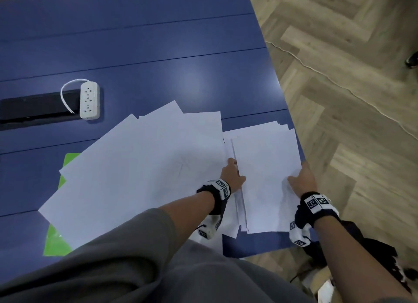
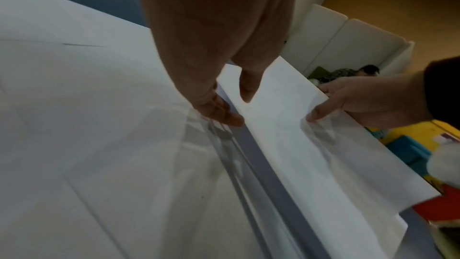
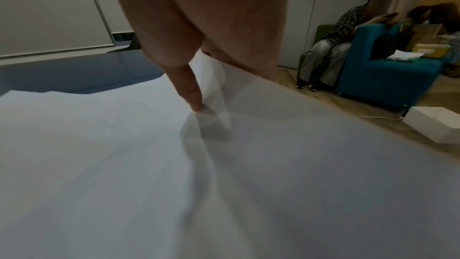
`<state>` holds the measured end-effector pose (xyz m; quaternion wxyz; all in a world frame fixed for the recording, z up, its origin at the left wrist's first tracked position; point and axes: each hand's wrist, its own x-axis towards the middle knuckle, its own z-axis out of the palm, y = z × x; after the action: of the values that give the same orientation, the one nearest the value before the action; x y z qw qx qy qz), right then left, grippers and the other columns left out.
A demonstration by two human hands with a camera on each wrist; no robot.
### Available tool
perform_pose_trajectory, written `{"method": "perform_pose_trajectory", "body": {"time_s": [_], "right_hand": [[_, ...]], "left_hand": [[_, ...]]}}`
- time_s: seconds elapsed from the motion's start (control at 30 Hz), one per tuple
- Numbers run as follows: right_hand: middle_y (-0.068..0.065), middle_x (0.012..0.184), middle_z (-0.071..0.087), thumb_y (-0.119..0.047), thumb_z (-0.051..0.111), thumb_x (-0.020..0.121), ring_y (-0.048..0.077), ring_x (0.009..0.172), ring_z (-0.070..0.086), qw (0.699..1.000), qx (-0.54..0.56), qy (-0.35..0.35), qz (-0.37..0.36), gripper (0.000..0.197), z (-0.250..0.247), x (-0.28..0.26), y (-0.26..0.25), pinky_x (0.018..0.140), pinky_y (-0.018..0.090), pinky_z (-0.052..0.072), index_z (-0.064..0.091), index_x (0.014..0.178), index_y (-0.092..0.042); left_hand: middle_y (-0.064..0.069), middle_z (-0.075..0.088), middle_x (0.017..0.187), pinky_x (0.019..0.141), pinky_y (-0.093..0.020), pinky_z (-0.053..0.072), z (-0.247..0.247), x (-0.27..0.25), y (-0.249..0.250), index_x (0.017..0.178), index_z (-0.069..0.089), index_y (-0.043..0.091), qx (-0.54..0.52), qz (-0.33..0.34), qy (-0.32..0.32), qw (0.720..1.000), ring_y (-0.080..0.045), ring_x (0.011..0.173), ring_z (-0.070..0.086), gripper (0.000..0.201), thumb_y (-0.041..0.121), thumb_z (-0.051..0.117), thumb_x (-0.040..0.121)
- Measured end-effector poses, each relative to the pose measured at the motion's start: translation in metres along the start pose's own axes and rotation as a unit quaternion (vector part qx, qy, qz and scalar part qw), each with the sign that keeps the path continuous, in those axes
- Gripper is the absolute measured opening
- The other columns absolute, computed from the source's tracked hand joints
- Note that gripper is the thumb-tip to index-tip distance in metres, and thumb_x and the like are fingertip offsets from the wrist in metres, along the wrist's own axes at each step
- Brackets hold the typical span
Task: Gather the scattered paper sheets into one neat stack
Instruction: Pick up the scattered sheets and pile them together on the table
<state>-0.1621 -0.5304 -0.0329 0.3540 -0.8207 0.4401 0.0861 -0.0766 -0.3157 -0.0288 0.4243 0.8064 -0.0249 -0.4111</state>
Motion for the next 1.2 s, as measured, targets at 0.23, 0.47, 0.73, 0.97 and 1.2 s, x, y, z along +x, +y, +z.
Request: {"method": "perform_pose_trajectory", "body": {"time_s": [0.23, 0.47, 0.73, 0.97, 1.2], "right_hand": [[0.017, 0.138, 0.04, -0.007, 0.079, 0.063, 0.038, 0.126, 0.038, 0.993, -0.105, 0.048, 0.015, 0.1, 0.018, -0.001, -0.006, 0.101, 0.056, 0.036, 0.019, 0.143, -0.017], [0.011, 0.134, 0.032, -0.008, 0.072, 0.069, 0.034, 0.122, 0.032, 0.961, -0.247, 0.043, -0.118, 0.076, 0.036, -0.016, -0.029, 0.094, 0.052, 0.033, 0.038, 0.136, -0.023], [-0.001, 0.141, 0.027, -0.049, 0.073, 0.074, 0.026, 0.129, 0.024, 0.931, -0.269, -0.107, -0.222, 0.074, 0.072, -0.045, -0.045, 0.096, 0.045, 0.031, 0.037, 0.139, -0.038], [0.0, 0.145, 0.021, -0.044, 0.077, 0.072, 0.028, 0.135, 0.015, 0.928, -0.304, -0.091, -0.194, 0.082, 0.085, -0.051, -0.046, 0.097, 0.05, 0.033, 0.031, 0.139, -0.038], [0.002, 0.147, 0.015, -0.036, 0.071, 0.076, 0.03, 0.138, 0.011, 0.924, -0.331, -0.081, -0.173, 0.078, 0.098, -0.054, -0.047, 0.098, 0.052, 0.034, 0.027, 0.141, -0.035]], "left_hand": [[-0.013, 0.035, 0.123, 0.081, -0.037, 0.05, 0.0, -0.008, 0.001, 0.144, 0.028, 0.02, 0.181, 0.054, -0.083, 0.978, -0.029, 0.09, 0.052, 0.069, -0.001, 0.053, 0.083], [-0.016, 0.03, 0.132, 0.089, -0.04, 0.05, -0.003, -0.007, 0.0, 0.139, 0.038, 0.006, 0.293, 0.05, -0.123, 0.947, -0.03, 0.103, 0.047, 0.057, 0.003, 0.053, 0.084], [-0.012, 0.026, 0.132, 0.095, -0.043, 0.045, -0.03, -0.014, -0.014, 0.143, 0.033, 0.025, 0.311, 0.042, -0.074, 0.947, -0.032, 0.12, 0.034, 0.065, 0.012, 0.055, 0.084], [-0.012, 0.018, 0.145, 0.102, -0.047, 0.035, -0.098, -0.025, -0.056, 0.142, 0.023, 0.015, 0.386, -0.055, 0.146, 0.909, -0.036, 0.131, 0.024, 0.077, 0.032, 0.064, 0.078], [-0.011, -0.017, 0.157, 0.11, -0.058, 0.019, -0.141, -0.037, -0.105, 0.151, -0.007, 0.014, 0.317, -0.211, 0.149, 0.912, -0.039, 0.144, -0.006, 0.099, 0.053, 0.056, 0.086]]}}
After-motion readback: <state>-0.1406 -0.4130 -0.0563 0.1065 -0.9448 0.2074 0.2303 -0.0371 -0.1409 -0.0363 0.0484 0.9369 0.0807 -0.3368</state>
